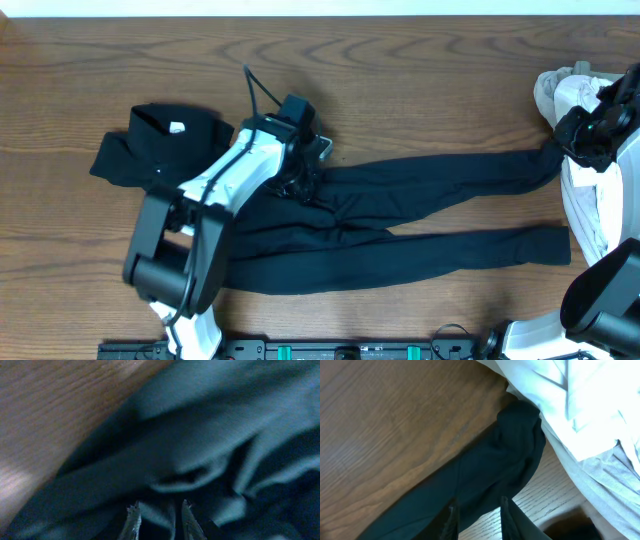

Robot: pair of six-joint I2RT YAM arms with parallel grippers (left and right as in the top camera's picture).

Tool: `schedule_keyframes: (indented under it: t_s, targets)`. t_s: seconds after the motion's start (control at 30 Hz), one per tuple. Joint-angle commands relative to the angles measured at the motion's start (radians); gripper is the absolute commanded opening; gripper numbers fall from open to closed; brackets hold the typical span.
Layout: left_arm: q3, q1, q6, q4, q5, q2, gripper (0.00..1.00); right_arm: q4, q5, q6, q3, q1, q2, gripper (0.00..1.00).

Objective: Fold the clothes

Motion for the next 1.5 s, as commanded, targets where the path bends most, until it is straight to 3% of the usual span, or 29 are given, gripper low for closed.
schedule_keyframes:
  t_s: [0.0, 0.23, 0.37, 0.53, 0.67, 0.77, 0.87, 0.97, 1.03, 1.13, 1.4, 1.47]
  targets:
    - [-0.010, 0.000, 0.027, 0.023, -0.045, 0.064, 0.29, -0.005, -0.008, -0.018, 0.004, 0.006, 0.006, 0.25]
    - [-0.009, 0.010, -0.061, 0.188, -0.304, 0.166, 0.15, -0.005, -0.009, -0.015, 0.004, 0.006, 0.006, 0.22]
    - [0.010, 0.047, -0.130, 0.321, -0.396, 0.164, 0.12, -0.005, -0.008, -0.015, 0.004, 0.007, 0.006, 0.21]
    - [0.069, 0.140, -0.180, 0.487, -0.373, 0.164, 0.12, -0.001, -0.008, -0.015, 0.004, 0.007, 0.006, 0.20]
    - [0.123, 0.195, -0.180, 0.529, -0.306, 0.167, 0.14, -0.001, -0.008, -0.016, 0.003, 0.019, 0.006, 0.21]
    - [0.160, 0.214, -0.176, 0.531, -0.307, 0.167, 0.17, 0.003, -0.007, -0.021, 0.001, 0.043, 0.010, 0.27]
    - [0.206, 0.219, -0.171, 0.478, -0.307, 0.167, 0.36, 0.014, -0.009, -0.047, 0.001, 0.073, 0.026, 0.33]
    - [0.254, 0.217, -0.168, 0.386, -0.307, 0.163, 0.52, 0.032, -0.074, -0.178, 0.001, 0.117, 0.063, 0.38]
    - [0.274, 0.216, -0.169, 0.317, -0.307, 0.153, 0.56, 0.030, -0.108, -0.262, 0.001, 0.153, 0.099, 0.44]
    - [0.279, 0.215, -0.169, 0.219, -0.307, 0.129, 0.59, 0.039, -0.076, -0.261, 0.001, 0.203, 0.171, 0.49]
    - [0.273, 0.214, -0.195, -0.097, -0.264, 0.106, 0.60, 0.124, -0.062, -0.163, 0.001, 0.242, 0.320, 0.48]
    - [0.259, 0.214, -0.196, -0.149, -0.242, 0.106, 0.60, 0.156, -0.031, -0.120, 0.001, 0.242, 0.336, 0.43]
